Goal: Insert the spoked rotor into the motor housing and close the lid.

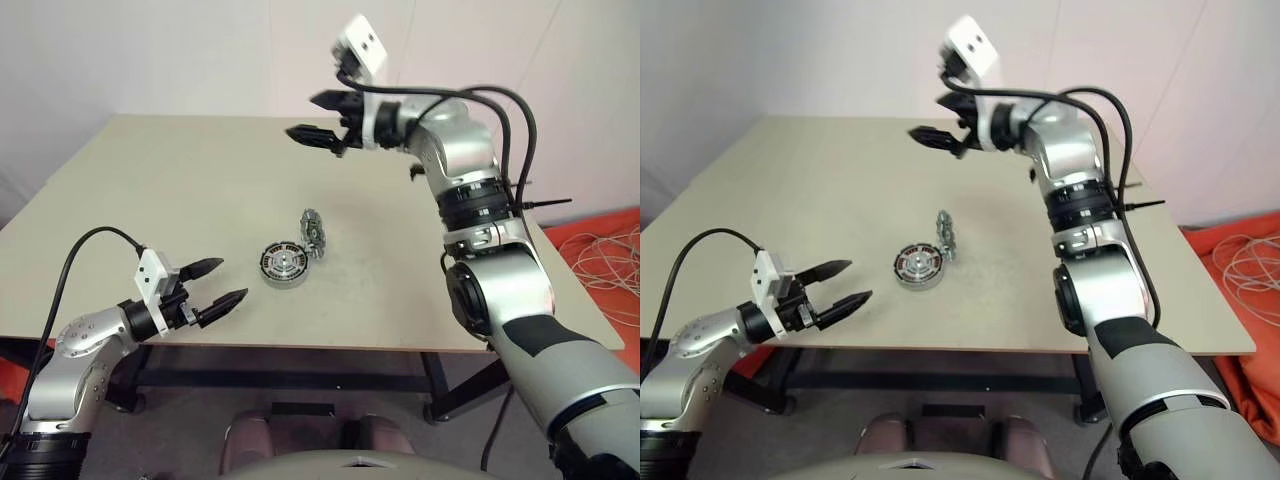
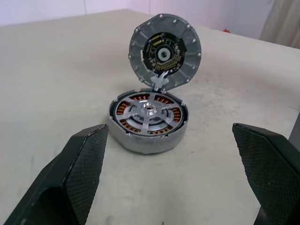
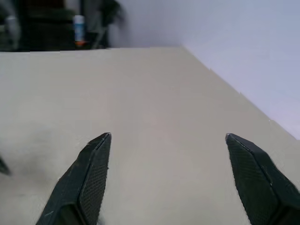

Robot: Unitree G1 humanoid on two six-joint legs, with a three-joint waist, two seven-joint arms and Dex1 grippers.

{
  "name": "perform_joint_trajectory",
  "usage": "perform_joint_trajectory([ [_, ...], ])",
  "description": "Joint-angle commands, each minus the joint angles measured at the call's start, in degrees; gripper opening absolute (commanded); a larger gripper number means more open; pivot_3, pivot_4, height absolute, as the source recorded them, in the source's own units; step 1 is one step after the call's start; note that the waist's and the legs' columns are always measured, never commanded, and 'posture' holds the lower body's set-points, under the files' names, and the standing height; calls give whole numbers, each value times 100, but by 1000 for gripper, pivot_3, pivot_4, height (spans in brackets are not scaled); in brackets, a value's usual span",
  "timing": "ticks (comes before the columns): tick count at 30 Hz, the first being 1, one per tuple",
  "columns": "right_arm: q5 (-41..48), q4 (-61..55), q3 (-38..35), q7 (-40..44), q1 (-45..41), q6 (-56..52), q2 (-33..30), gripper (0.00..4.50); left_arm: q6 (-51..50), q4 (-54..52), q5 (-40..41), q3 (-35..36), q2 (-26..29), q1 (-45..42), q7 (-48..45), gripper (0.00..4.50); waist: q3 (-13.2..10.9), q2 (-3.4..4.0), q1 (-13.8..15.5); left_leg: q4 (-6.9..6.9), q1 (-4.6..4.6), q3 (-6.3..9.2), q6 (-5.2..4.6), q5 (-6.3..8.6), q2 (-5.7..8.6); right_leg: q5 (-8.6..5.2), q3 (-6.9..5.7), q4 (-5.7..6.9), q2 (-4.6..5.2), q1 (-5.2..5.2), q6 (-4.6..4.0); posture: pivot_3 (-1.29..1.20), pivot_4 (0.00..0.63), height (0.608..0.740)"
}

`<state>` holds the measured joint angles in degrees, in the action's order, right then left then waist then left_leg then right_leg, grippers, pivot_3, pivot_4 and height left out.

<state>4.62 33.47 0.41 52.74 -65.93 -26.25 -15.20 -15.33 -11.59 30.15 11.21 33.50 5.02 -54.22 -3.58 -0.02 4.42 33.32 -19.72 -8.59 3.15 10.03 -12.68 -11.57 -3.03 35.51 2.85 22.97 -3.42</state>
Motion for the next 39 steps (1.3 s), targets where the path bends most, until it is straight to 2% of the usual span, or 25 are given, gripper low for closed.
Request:
perform_joint_trajectory([
  [1,112,-256,-92,-239,722,235,-102,3207,108,-60,43,213,89,-24,13,4500,2,-3,3,0,1,0,0,0,0,1,-1,3,0,-3,-3,0,0,740],
  [5,217,-547,-148,-454,1419,219,-99,1737,121,-28,31,261,97,-13,34,4500,-6,11,4,-5,-38,-3,-2,3,1,25,-3,9,-1,35,-44,0,0,740],
  [10,501,-688,-340,-651,2431,227,6,43,203,79,90,347,-115,124,176,4500,-5,10,13,-10,-27,-6,-2,9,-2,14,-6,4,-3,27,-45,0,0,740],
  [12,702,-890,-375,-591,2654,94,71,43,231,62,99,369,-161,235,171,4500,-5,11,13,-8,-23,-7,-2,9,-1,-4,-6,-2,-2,19,-15,0,0,740],
  [18,1095,-1716,-102,-431,3078,-399,286,43,396,58,35,399,-233,447,222,4500,-7,12,11,-6,-9,-8,3,6,-5,-6,-7,0,-3,17,-11,0,0,740],
  [26,1526,-2484,321,-273,3025,-958,582,43,452,51,38,363,-252,442,285,4500,-6,11,9,-7,32,-4,3,6,-3,-9,-7,-23,-3,-33,-6,0,0,740],
  [35,1418,-2267,923,-26,2877,-811,710,43,459,60,33,314,-247,405,304,4500,-5,10,3,-21,38,-2,3,6,-4,-8,-8,-35,-3,-41,-6,0,0,740],
  [39,1070,-1850,1362,206,2784,-349,657,43,448,49,30,289,-240,378,314,4500,-5,10,-3,-26,36,-3,3,7,-4,-8,-8,-34,-3,-39,-6,0,0,740],
])
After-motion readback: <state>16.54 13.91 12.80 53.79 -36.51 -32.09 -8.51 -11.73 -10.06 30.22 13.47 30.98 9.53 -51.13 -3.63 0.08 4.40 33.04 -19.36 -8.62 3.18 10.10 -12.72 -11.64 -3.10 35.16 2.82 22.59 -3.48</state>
